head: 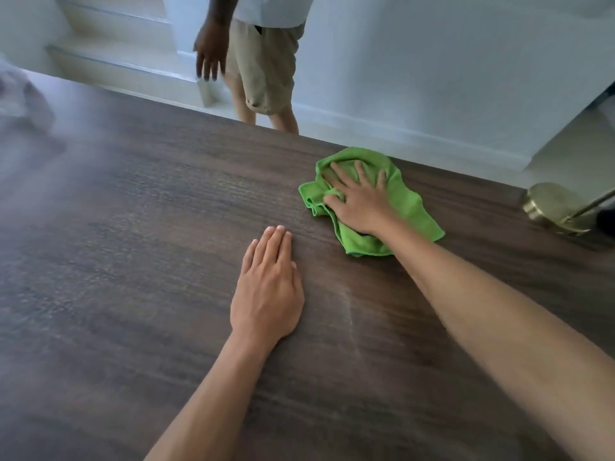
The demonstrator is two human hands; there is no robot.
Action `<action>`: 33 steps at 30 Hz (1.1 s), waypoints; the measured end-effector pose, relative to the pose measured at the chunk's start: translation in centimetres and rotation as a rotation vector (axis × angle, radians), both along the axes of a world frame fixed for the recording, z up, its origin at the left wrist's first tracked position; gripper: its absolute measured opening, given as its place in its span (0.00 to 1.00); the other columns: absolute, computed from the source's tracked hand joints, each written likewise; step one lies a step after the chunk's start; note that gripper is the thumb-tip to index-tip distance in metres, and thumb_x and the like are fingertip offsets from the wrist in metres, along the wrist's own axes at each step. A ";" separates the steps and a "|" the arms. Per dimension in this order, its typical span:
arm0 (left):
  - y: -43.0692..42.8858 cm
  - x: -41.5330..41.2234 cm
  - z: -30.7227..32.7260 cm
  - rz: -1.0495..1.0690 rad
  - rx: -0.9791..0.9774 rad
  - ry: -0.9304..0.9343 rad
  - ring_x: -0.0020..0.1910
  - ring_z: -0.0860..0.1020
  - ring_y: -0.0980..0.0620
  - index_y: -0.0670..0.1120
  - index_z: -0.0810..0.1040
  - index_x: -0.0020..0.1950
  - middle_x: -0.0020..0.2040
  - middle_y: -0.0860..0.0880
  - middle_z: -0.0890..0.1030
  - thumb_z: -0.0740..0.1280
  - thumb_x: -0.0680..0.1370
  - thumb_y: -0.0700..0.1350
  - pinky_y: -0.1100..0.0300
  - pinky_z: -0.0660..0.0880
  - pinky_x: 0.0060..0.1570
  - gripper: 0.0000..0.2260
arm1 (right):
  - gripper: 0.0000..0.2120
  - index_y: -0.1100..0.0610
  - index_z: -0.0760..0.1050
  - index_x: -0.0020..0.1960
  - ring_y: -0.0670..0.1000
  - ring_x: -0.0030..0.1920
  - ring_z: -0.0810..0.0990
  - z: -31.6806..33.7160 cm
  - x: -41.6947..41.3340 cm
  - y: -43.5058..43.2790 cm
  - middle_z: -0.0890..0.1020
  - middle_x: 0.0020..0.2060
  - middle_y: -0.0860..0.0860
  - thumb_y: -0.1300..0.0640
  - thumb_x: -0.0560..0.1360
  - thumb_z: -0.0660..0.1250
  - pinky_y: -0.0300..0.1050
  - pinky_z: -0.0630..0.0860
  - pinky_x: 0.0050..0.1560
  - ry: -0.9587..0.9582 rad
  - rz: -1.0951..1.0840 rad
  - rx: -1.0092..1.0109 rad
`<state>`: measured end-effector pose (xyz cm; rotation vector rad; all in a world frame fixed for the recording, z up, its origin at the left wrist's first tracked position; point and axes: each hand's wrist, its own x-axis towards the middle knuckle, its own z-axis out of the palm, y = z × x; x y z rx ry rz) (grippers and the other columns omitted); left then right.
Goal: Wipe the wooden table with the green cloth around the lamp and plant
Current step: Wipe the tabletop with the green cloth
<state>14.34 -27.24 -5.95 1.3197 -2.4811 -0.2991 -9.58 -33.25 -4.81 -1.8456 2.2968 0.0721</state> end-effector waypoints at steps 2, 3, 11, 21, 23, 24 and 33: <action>0.1 0.0 0.1 0.009 0.004 -0.015 0.77 0.56 0.50 0.42 0.64 0.76 0.77 0.46 0.63 0.50 0.80 0.47 0.51 0.51 0.76 0.24 | 0.29 0.37 0.42 0.78 0.58 0.79 0.39 0.1 2.6 4.9 0.43 0.79 0.41 0.35 0.78 0.40 0.71 0.37 0.72 -0.002 0.095 -0.023; 0.2 0.1 0.3 0.018 0.009 -0.026 0.78 0.56 0.51 0.43 0.64 0.76 0.77 0.47 0.63 0.50 0.80 0.47 0.50 0.51 0.76 0.24 | 0.30 0.37 0.41 0.78 0.58 0.79 0.38 0.2 4.0 7.9 0.43 0.79 0.41 0.35 0.76 0.40 0.71 0.38 0.73 -0.010 0.137 -0.036; 1.1 1.1 0.4 0.021 0.050 -0.125 0.79 0.48 0.47 0.49 0.56 0.79 0.80 0.52 0.54 0.47 0.81 0.55 0.43 0.45 0.76 0.27 | 0.31 0.33 0.40 0.74 0.55 0.78 0.38 1.3 0.8 16.8 0.47 0.79 0.45 0.31 0.72 0.41 0.69 0.35 0.73 0.014 0.178 0.082; 5.1 8.4 0.1 -0.096 -0.006 -0.135 0.79 0.50 0.51 0.48 0.58 0.78 0.79 0.52 0.56 0.47 0.82 0.53 0.50 0.49 0.76 0.25 | 0.29 0.39 0.46 0.79 0.59 0.79 0.40 0.5 7.4 7.1 0.46 0.80 0.44 0.38 0.78 0.42 0.72 0.38 0.72 -0.021 0.048 -0.007; 5.0 8.8 0.2 -0.089 -0.014 -0.129 0.78 0.52 0.49 0.46 0.59 0.78 0.78 0.50 0.58 0.47 0.82 0.52 0.50 0.49 0.76 0.25 | 0.31 0.39 0.48 0.79 0.58 0.79 0.41 0.6 10.4 13.8 0.47 0.79 0.43 0.38 0.76 0.45 0.70 0.39 0.74 -0.033 0.192 -0.066; 5.0 8.7 0.2 -0.081 -0.015 -0.126 0.78 0.52 0.48 0.46 0.59 0.78 0.78 0.50 0.58 0.48 0.82 0.52 0.50 0.49 0.76 0.25 | 0.31 0.39 0.48 0.79 0.57 0.79 0.41 0.6 11.4 17.3 0.48 0.79 0.43 0.38 0.76 0.47 0.68 0.38 0.74 -0.051 0.243 -0.097; 5.4 8.8 -0.1 -0.023 -0.017 -0.084 0.78 0.54 0.50 0.44 0.61 0.77 0.78 0.48 0.60 0.50 0.81 0.51 0.50 0.51 0.76 0.25 | 0.31 0.35 0.40 0.77 0.58 0.79 0.38 0.7 4.3 12.8 0.42 0.79 0.43 0.30 0.76 0.41 0.73 0.39 0.71 0.053 -0.058 0.050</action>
